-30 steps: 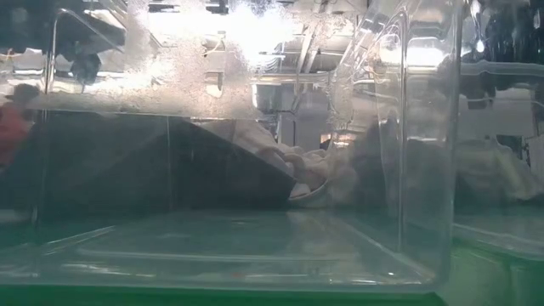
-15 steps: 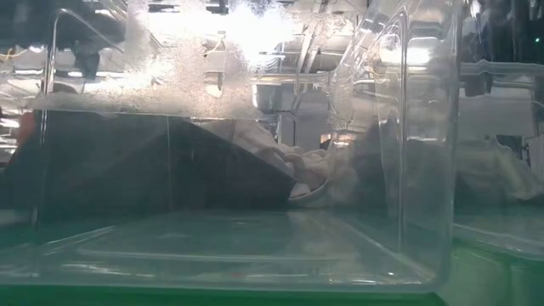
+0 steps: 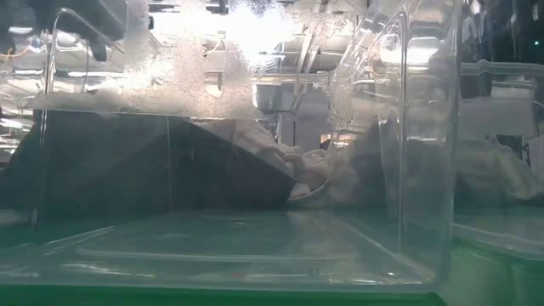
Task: Sort towels by color in basket
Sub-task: Put the grey and white towel into the left transparent bin
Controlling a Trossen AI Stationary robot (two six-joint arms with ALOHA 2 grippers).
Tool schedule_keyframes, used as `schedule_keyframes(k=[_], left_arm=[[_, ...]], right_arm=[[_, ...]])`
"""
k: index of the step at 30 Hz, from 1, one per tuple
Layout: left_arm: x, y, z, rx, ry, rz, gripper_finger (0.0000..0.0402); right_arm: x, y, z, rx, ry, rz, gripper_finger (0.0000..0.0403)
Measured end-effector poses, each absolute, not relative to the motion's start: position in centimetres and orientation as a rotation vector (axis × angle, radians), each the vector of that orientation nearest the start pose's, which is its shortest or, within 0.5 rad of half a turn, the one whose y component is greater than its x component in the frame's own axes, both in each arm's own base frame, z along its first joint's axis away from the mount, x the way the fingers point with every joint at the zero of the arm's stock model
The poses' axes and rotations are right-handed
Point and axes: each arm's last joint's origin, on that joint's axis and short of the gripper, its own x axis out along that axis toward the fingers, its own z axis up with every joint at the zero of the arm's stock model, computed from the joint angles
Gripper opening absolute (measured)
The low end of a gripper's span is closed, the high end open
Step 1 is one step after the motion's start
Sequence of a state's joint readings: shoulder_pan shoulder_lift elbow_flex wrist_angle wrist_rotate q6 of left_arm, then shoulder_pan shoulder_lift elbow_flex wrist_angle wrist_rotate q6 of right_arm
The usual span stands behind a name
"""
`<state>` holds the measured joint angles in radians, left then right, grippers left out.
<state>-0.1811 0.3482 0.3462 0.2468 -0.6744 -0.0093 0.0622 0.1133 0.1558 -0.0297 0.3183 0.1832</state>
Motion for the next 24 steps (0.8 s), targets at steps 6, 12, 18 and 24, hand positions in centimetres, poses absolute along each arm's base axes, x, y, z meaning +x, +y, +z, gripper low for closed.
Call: schedule_keyframes(k=[6,12,18,24], left_arm=[[13.9,0.6,32.1,0.023,0.014,0.583,0.0025],[17.8,1.9,33.9,0.039,0.446,0.609,0.0039],[21.0,3.2,32.7,-0.063,0.789,0.57,0.0104],[22.8,3.7,30.9,-0.144,1.029,0.373,0.0165]], right_arm=[[10.7,-0.1,19.8,0.133,0.053,-0.263,0.0132],[11.4,-0.1,20.2,0.107,0.093,-0.277,0.0165],[11.8,0.0,20.7,0.09,0.116,-0.272,0.0205],[12.2,0.0,20.3,0.09,0.159,-0.275,0.0219]])
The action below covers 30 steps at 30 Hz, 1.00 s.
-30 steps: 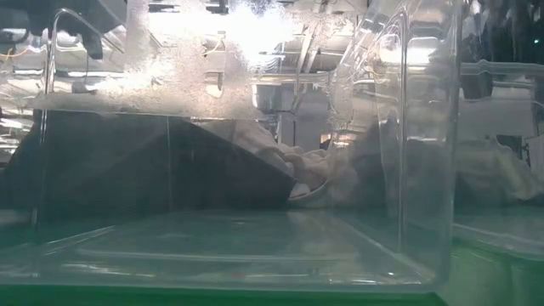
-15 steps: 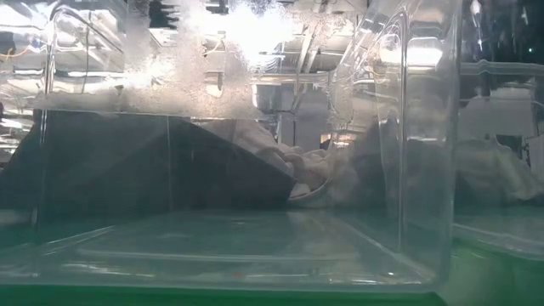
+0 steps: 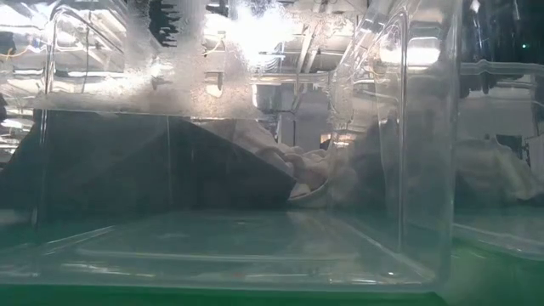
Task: Sort towels by color in basket
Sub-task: Put the grey and white towel into the left transparent bin
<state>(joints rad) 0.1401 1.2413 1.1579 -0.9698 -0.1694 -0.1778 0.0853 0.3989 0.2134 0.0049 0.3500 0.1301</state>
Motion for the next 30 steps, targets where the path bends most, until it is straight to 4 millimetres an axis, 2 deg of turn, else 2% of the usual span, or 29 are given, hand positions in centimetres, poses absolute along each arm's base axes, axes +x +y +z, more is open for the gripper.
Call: schedule_keyframes(k=[4,10,17,22,25,30], left_arm=[[23.8,2.5,29.7,-0.066,1.142,0.074,0.0173],[24.8,0.4,27.2,0.164,1.3,-0.145,0.017],[26.0,-0.9,24.9,0.326,1.421,-0.109,0.017],[26.5,-1.6,23.8,0.375,1.467,-0.118,0.0165],[26.8,-2.1,23.2,0.428,1.49,-0.163,0.0136],[27.0,-2.9,22.8,0.506,1.492,-0.195,0.002]], right_arm=[[12.5,0.1,20.0,0.094,0.181,-0.273,0.0219],[12.6,0.4,19.9,0.126,0.188,-0.25,0.0219],[12.6,1.2,20.1,0.137,0.173,-0.188,0.0219],[12.5,1.6,20.2,0.16,0.158,-0.156,0.0219],[12.5,1.8,20.3,0.182,0.155,-0.158,0.0219],[12.4,2.1,20.3,0.185,0.15,-0.174,0.0219]])
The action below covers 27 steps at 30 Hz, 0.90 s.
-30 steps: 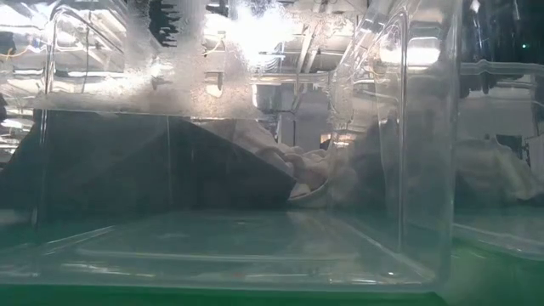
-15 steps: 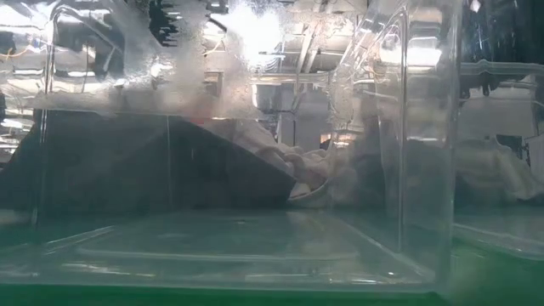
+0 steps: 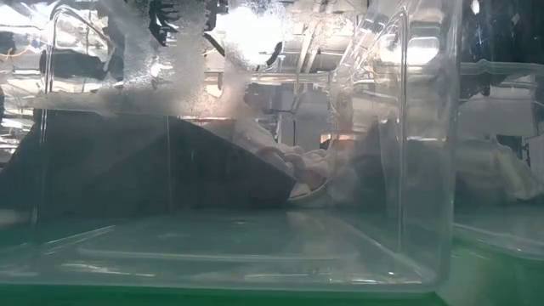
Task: Sort towels by color in basket
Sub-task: Put the grey and white towel into the left transparent bin
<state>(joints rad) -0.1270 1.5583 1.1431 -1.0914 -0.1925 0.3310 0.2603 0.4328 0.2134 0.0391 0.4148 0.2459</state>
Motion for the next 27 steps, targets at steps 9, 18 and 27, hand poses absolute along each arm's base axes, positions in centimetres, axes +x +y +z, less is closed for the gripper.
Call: schedule_keyframes(k=[9,18,27], left_arm=[[25.9,-2.6,27.7,0.476,1.245,-0.084,0.0002],[24.4,-2.1,36.3,0.309,0.566,0.064,0.0002],[24.3,-2.7,42.3,0.274,-0.013,0.061,0.0003]], right_arm=[[12.3,2.4,20.3,0.186,0.148,-0.179,0.0219],[12.3,2.4,20.2,0.188,0.149,-0.18,0.0219],[12.3,2.4,20.3,0.186,0.148,-0.181,0.0219]])
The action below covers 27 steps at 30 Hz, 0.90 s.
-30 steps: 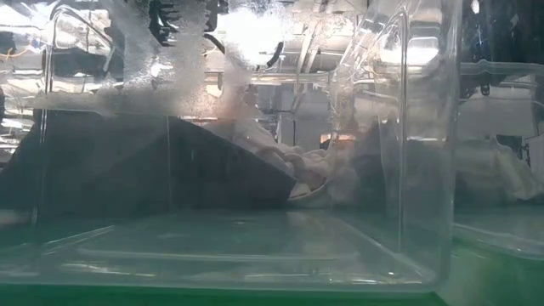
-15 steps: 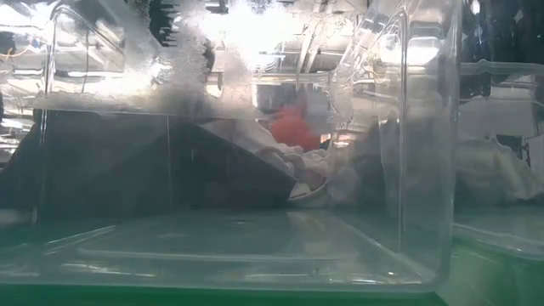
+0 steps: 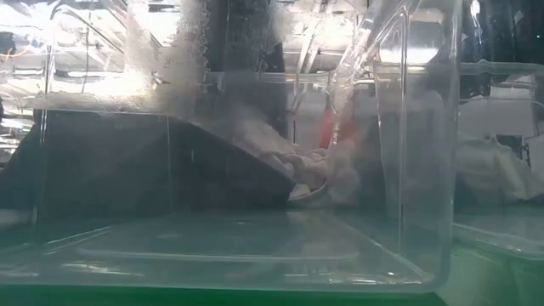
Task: Sort towels by color in basket
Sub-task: Put the grey and white towel into the left transparent bin
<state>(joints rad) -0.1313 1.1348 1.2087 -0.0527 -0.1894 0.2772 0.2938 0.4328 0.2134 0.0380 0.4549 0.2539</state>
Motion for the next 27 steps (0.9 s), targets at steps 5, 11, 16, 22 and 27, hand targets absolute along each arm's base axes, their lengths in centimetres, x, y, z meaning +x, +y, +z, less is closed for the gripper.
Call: schedule_keyframes(k=[5,11,16,22,27], left_arm=[[23.5,-2.9,45.3,0.377,-0.318,0.055,0.0005],[22.2,-3.7,47.5,0.399,-0.637,-0.187,0.0006],[21.1,-4.3,48.7,0.424,-0.86,-0.389,0.0006],[23.3,-4.5,48.3,0.331,-0.817,-0.409,0.0006],[26.6,-4.6,45.9,0.229,-0.471,-0.415,0.0006]], right_arm=[[12.3,2.2,20.3,0.188,0.146,-0.198,0.0219],[12.4,1.7,20.0,0.194,0.148,-0.238,0.0219],[12.4,1.1,19.1,0.192,0.166,-0.289,0.0219],[12.5,0.5,18.9,0.241,0.154,-0.345,0.0219],[12.5,0.4,18.9,0.243,0.155,-0.346,0.0219]])
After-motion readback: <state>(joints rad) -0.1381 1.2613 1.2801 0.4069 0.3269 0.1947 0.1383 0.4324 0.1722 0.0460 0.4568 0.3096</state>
